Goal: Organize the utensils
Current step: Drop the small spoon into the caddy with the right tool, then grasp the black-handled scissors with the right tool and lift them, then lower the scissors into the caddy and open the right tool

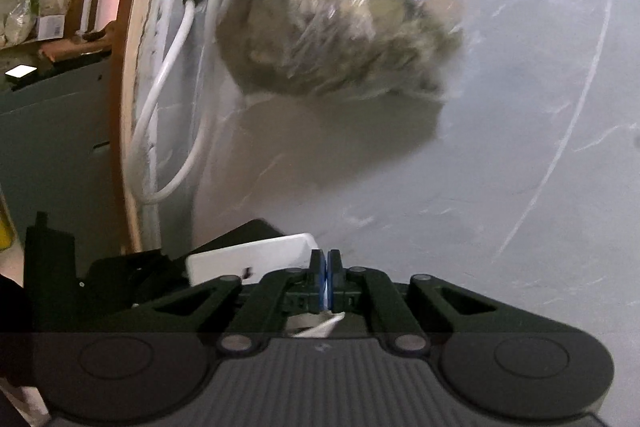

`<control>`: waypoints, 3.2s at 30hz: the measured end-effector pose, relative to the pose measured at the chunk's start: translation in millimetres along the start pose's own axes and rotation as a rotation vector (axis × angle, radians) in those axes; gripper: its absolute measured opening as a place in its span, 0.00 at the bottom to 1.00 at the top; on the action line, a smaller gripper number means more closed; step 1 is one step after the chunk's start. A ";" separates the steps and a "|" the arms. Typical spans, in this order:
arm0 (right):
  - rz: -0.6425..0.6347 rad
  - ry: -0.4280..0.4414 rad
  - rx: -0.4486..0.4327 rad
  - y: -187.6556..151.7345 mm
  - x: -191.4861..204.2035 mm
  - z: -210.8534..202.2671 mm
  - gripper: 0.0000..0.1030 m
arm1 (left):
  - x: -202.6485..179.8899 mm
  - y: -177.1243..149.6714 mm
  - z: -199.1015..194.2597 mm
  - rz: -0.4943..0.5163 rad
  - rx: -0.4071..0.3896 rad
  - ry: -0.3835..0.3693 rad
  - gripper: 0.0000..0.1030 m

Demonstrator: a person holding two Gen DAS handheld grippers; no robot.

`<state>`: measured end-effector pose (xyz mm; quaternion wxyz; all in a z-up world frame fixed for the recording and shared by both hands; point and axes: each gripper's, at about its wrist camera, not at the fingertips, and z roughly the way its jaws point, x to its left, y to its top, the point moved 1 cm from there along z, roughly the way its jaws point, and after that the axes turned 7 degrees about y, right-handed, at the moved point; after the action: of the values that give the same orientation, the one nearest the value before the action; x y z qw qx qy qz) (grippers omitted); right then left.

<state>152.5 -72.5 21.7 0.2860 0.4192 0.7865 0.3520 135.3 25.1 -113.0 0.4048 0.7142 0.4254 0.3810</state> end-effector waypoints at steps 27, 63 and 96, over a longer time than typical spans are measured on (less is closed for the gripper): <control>0.753 -0.180 0.264 -245.3 -232.2 -26.6 0.79 | -29.7 19.5 13.3 -0.030 0.076 0.044 0.77; 0.916 -0.025 0.137 -250.7 -274.3 -18.7 0.17 | -29.1 19.7 13.6 -0.017 0.078 0.037 0.78; 0.581 -0.291 -0.104 -145.8 -109.6 -75.9 0.17 | -13.7 12.8 11.0 0.014 0.037 -0.054 0.78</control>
<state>82.3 -249.1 -32.3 0.3041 0.6569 0.5659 0.3948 144.1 5.8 -108.4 0.4003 0.7345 0.4163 0.3564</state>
